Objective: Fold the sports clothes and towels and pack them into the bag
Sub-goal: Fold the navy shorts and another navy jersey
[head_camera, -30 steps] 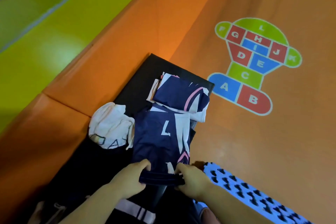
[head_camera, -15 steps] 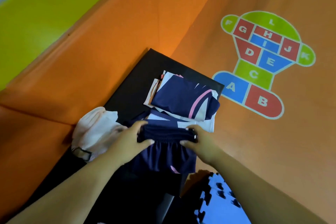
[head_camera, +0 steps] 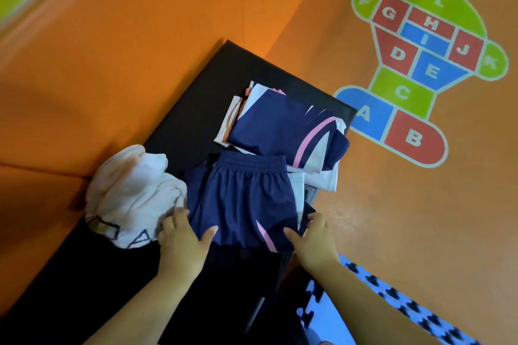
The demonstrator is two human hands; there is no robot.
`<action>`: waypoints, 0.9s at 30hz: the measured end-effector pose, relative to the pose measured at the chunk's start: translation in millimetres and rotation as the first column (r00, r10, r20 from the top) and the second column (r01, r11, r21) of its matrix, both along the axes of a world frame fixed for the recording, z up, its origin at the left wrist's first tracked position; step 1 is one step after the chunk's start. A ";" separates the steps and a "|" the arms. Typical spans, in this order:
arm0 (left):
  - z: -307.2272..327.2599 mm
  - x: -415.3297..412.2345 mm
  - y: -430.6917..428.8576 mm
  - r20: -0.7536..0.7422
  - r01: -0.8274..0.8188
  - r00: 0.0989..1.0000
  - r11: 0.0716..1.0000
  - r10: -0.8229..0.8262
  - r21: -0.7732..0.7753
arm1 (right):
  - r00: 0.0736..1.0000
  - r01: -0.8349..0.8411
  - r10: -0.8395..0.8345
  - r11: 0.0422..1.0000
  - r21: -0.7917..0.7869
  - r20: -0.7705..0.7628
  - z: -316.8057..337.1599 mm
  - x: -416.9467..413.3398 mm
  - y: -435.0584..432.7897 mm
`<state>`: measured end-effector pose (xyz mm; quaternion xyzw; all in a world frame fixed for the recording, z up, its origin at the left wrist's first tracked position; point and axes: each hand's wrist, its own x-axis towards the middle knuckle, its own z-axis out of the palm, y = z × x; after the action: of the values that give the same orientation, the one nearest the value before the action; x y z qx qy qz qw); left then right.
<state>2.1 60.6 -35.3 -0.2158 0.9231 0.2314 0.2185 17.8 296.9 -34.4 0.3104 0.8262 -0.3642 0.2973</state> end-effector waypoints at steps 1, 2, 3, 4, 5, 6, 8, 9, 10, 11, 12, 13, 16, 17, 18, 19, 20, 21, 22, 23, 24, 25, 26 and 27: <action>-2.9 -1.0 -1.3 -0.009 -0.031 0.999 1.000 0.031 -0.003 | 0.999 0.048 -0.048 0.998 -0.035 0.016 -3.4 -1.1 0.5; -4.2 -3.8 -2.1 -0.004 -0.079 0.997 0.997 0.079 0.015 | 0.996 0.082 -0.080 0.995 -0.065 0.029 -6.0 -3.1 0.3; -6.1 -7.6 -3.5 0.005 -0.134 0.991 0.990 0.134 0.053 | 0.995 0.095 -0.092 0.992 -0.083 0.039 -8.4 -5.5 0.0; -7.1 -11.5 -4.6 0.026 -0.176 0.984 0.980 0.174 0.088 | 0.995 0.088 -0.084 0.992 -0.090 0.048 -10.0 -8.5 -0.8; -8.7 -15.0 -6.3 0.032 -0.179 0.984 0.977 0.177 0.112 | 0.997 0.068 -0.063 0.994 -0.090 0.053 -11.2 -10.8 -1.7; -9.6 -17.9 -8.1 0.035 -0.139 0.990 0.984 0.136 0.113 | 0.998 0.039 -0.035 0.996 -0.083 0.053 -12.2 -13.2 -2.4; -9.9 -21.1 -11.7 0.036 -0.032 0.999 0.996 0.029 0.079 | 0.999 -0.014 0.017 0.998 -0.066 0.050 -11.5 -17.0 -4.1; -9.0 -22.1 -13.2 0.024 0.018 1.000 0.999 -0.019 0.048 | 0.998 -0.028 0.031 0.997 -0.066 0.045 -11.1 -17.8 -4.7; -8.0 -22.6 -14.4 0.013 0.059 0.998 0.998 -0.059 0.011 | 0.999 -0.028 0.031 0.997 -0.072 0.041 -9.9 -17.8 -5.6; -7.6 -22.8 -15.9 -0.010 0.098 0.995 0.995 -0.099 -0.027 | 0.999 -0.016 0.020 0.996 -0.086 0.038 -7.7 -16.6 -6.3; -6.4 -22.7 -16.6 -0.023 0.129 0.991 0.990 -0.131 -0.061 | 0.999 0.003 0.001 0.994 -0.107 0.034 -4.6 -14.4 -7.1; -6.2 -22.3 -17.7 -0.037 0.159 0.986 0.984 -0.162 -0.080 | 0.999 0.029 -0.025 0.991 -0.133 0.032 -1.3 -11.0 -7.9; -5.7 -23.0 -24.1 -0.044 0.250 0.966 0.964 -0.255 -0.094 | 0.996 0.077 -0.068 0.975 -0.210 0.051 8.4 5.9 -11.6; -5.2 -24.4 -27.6 -0.040 0.285 0.956 0.953 -0.290 -0.101 | 0.995 0.085 -0.070 0.969 -0.234 0.068 10.0 13.3 -13.1; -4.4 -25.7 -31.3 -0.029 0.325 0.944 0.939 -0.330 -0.113 | 0.993 0.095 -0.073 0.961 -0.259 0.091 11.0 21.0 -15.0; -3.9 -26.7 -35.3 -0.016 0.369 0.927 0.921 -0.373 -0.125 | 0.991 0.097 -0.068 0.957 -0.274 0.113 10.9 29.1 -16.8; -3.4 -27.2 -39.0 -0.001 0.413 0.909 0.901 -0.417 -0.134 | 0.989 0.095 -0.060 0.956 -0.278 0.132 10.8 36.5 -19.2; -3.2 -26.9 -42.1 0.016 0.455 0.889 0.879 -0.458 -0.141 | 0.988 0.093 -0.053 0.956 -0.277 0.146 10.2 43.1 -21.5; -2.7 -25.6 -44.0 0.040 0.490 0.871 0.860 -0.490 -0.142 | 0.986 0.096 -0.052 0.956 -0.278 0.160 8.0 49.1 -23.8; -1.7 -23.9 -44.7 0.063 0.513 0.858 0.846 -0.510 -0.141 | 0.983 0.103 -0.054 0.954 -0.282 0.177 6.3 53.8 -26.0; -0.5 -21.8 -44.9 0.086 0.523 0.852 0.841 -0.516 -0.134 | 0.978 0.113 -0.057 0.952 -0.283 0.200 3.8 57.6 -27.9; 1.8 -19.8 -44.4 0.106 0.523 0.852 0.843 -0.512 -0.129 | 0.974 0.118 -0.057 0.954 -0.275 0.221 0.7 60.9 -29.0; 4.8 -17.7 -43.8 0.120 0.516 0.856 0.847 -0.504 -0.126 | 0.970 0.116 -0.054 0.960 -0.254 0.239 -1.7 63.3 -29.4; 8.0 -15.6 -44.1 0.121 0.506 0.861 0.854 -0.494 -0.121 | 0.967 0.101 -0.044 0.971 -0.218 0.250 -2.7 64.8 -28.8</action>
<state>-13.5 16.5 -27.2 0.0063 0.9517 0.0879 0.2940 82.6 268.0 -37.2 0.3464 0.7240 -0.4269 0.4166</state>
